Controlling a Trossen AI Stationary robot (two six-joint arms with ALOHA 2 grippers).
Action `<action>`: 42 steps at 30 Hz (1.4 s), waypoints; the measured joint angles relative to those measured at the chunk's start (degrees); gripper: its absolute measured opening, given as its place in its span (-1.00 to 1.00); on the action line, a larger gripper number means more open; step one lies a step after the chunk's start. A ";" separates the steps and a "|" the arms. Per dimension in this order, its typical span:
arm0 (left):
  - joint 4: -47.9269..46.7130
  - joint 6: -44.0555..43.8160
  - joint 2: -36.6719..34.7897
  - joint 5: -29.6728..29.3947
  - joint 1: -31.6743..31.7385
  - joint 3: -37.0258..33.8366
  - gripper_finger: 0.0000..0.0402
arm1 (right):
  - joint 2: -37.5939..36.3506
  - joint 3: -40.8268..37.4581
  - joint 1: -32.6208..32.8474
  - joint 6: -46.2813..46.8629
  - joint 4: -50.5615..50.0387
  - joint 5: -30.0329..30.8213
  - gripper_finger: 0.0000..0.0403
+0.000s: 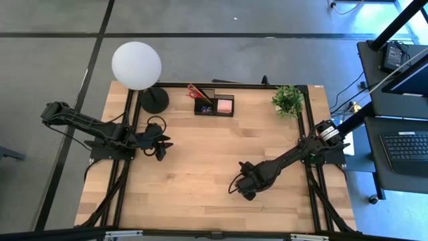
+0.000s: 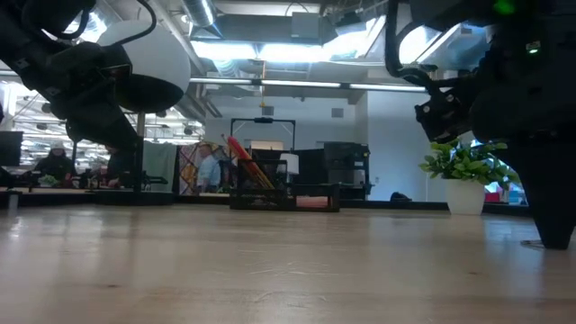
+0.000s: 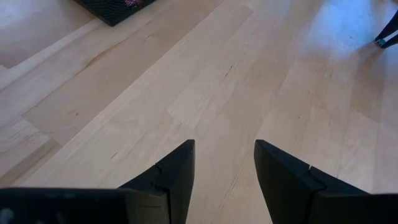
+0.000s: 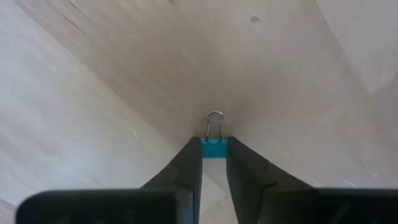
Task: Pick and place office supplies into organizer
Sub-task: Put the blue binder clip into the black desk organizer
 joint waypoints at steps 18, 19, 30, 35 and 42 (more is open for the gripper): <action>0.07 -0.02 -0.02 -1.25 0.00 0.00 -0.21 | 0.06 20.15 -18.30 -27.45 4.92 18.20 -0.66; 0.09 -0.02 -0.02 -1.25 0.00 0.00 -0.21 | 0.06 20.78 -19.85 -29.67 7.06 18.28 -0.66; 0.09 -0.02 0.00 -1.25 0.00 0.00 -0.21 | 0.19 21.44 -33.35 -44.22 23.67 17.89 -0.66; 0.07 -0.02 -0.02 -1.25 0.00 0.00 -0.21 | 2.43 21.48 -37.23 -45.82 28.44 16.67 -0.66; -0.13 -0.02 -0.02 -1.25 0.00 0.00 -0.21 | 7.41 21.48 -40.30 -47.63 31.95 15.03 -0.66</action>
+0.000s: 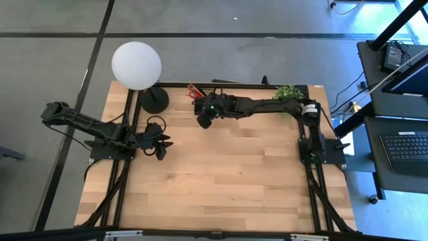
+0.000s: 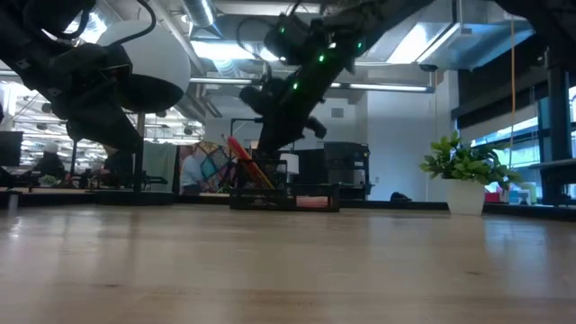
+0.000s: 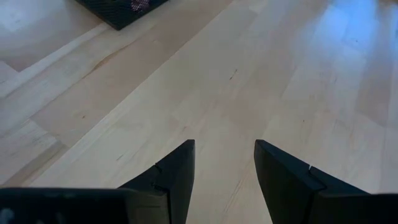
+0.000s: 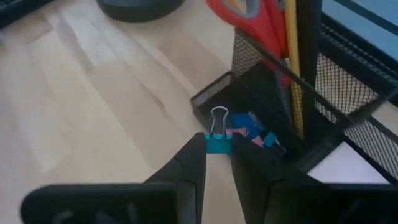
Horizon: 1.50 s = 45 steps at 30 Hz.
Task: Pick and place office supplies into organizer
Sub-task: Put the blue binder clip into the black desk organizer
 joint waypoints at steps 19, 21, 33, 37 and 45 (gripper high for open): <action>-0.17 0.00 0.00 0.00 0.00 0.00 -0.21 | 7.36 0.04 -2.47 -0.19 1.59 0.27 -0.66; -0.16 0.00 0.00 0.00 0.00 0.00 -0.21 | 7.41 0.04 -2.79 -0.11 2.07 0.20 -0.66; -0.16 0.00 0.01 0.00 0.00 0.00 -0.21 | 7.42 0.04 -3.99 1.42 2.20 0.17 -0.66; -0.15 0.02 0.02 0.00 0.00 0.00 -0.21 | 7.42 0.04 -3.99 1.41 2.20 0.17 -0.65; -0.16 0.02 0.02 0.00 0.00 0.00 -0.21 | 7.42 0.04 -4.06 1.45 2.24 0.17 -0.55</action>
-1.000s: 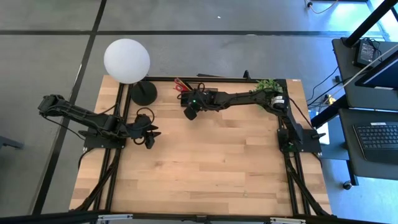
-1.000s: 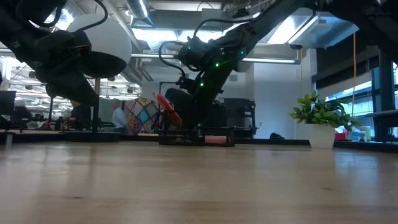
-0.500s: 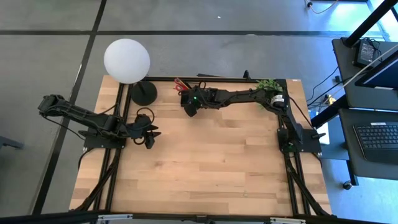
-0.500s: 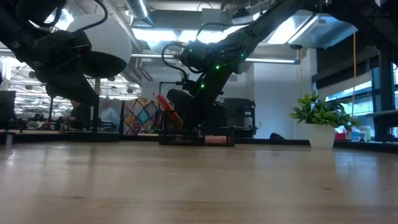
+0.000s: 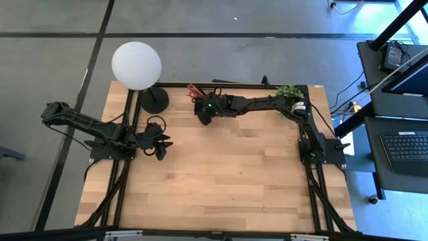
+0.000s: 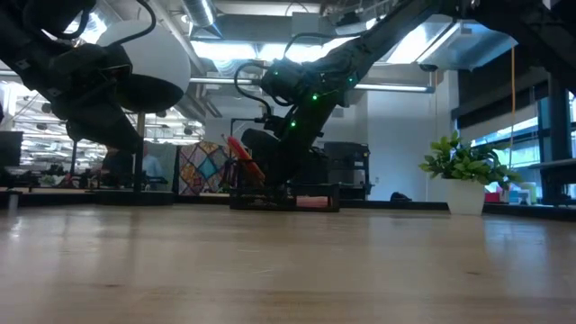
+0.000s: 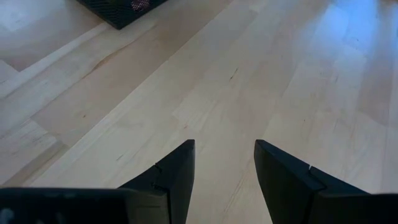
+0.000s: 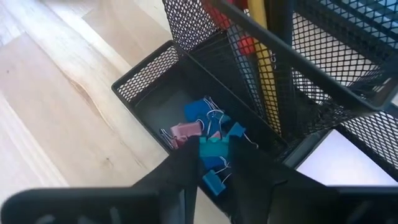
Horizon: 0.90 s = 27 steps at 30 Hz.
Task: Pick and place office supplies into organizer
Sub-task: Put the blue binder clip into the black desk organizer, then put the yellow binder clip into the black desk organizer
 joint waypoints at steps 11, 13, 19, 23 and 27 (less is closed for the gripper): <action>0.00 -0.02 -0.02 0.00 0.00 0.00 -0.21 | 0.00 0.00 0.00 0.02 0.02 -0.01 -0.46; 0.00 -0.02 0.00 0.00 0.00 0.00 -0.21 | -0.23 0.00 0.00 -0.06 -0.13 -0.47 -0.46; -0.03 0.02 -0.01 0.00 0.00 0.00 -0.21 | -5.68 -0.07 1.80 -4.81 -4.53 -11.82 -0.45; -0.02 1.28 -0.02 0.00 0.00 0.00 -0.21 | -11.14 -0.07 4.85 -7.68 -13.35 -16.33 -0.45; -0.02 1.51 -0.01 0.02 0.00 0.01 -0.21 | -16.43 -0.04 9.98 -4.59 -22.80 -16.44 -0.45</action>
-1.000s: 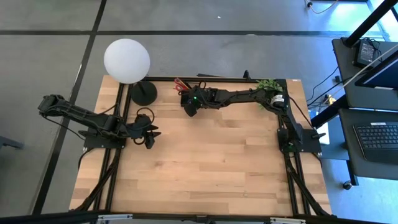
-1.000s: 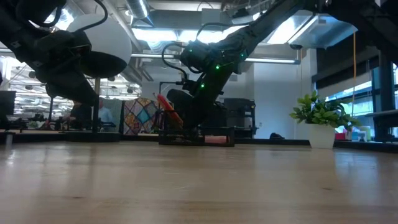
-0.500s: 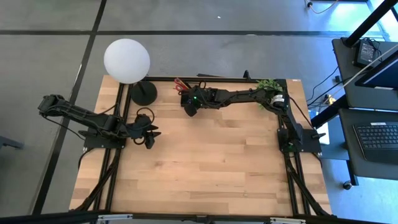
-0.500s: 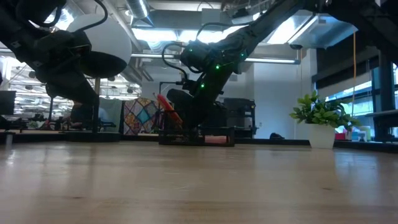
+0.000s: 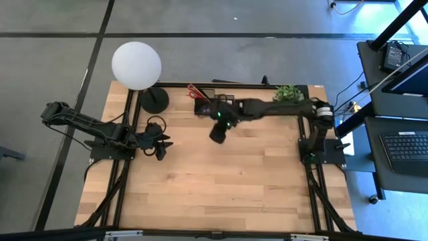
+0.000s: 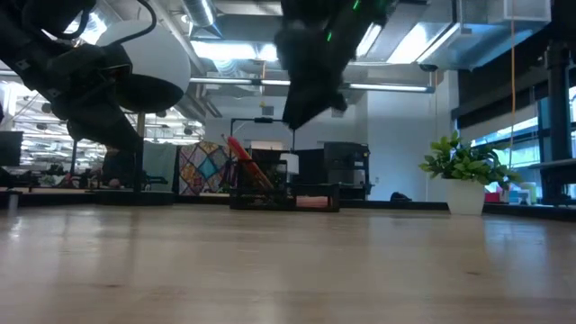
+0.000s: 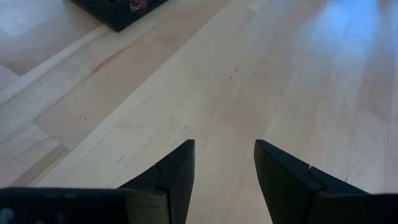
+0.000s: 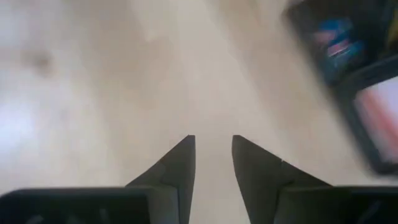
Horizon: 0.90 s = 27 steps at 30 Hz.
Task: Pick and place office supplies into organizer
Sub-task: Put the yellow binder clip into the black desk organizer
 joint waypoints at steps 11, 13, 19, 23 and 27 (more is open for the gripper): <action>0.02 0.02 -0.01 0.07 0.00 -0.01 -0.21 | -4.55 0.09 22.16 18.02 -13.62 -0.16 -0.45; 0.02 0.02 0.00 0.07 0.00 -0.01 -0.21 | -4.41 0.07 26.40 21.41 -14.80 -0.24 -0.45; 0.02 0.02 -0.01 0.09 0.00 -0.01 -0.21 | -4.16 0.02 36.65 41.31 -16.68 -0.20 -0.45; 0.02 0.02 0.01 0.09 0.00 -0.01 -0.21 | -4.16 0.02 41.50 65.76 -18.00 -0.17 -0.45; 0.04 0.03 0.00 -0.20 0.00 -0.01 -0.21 | -4.16 0.02 46.03 85.84 -18.50 -0.10 -0.45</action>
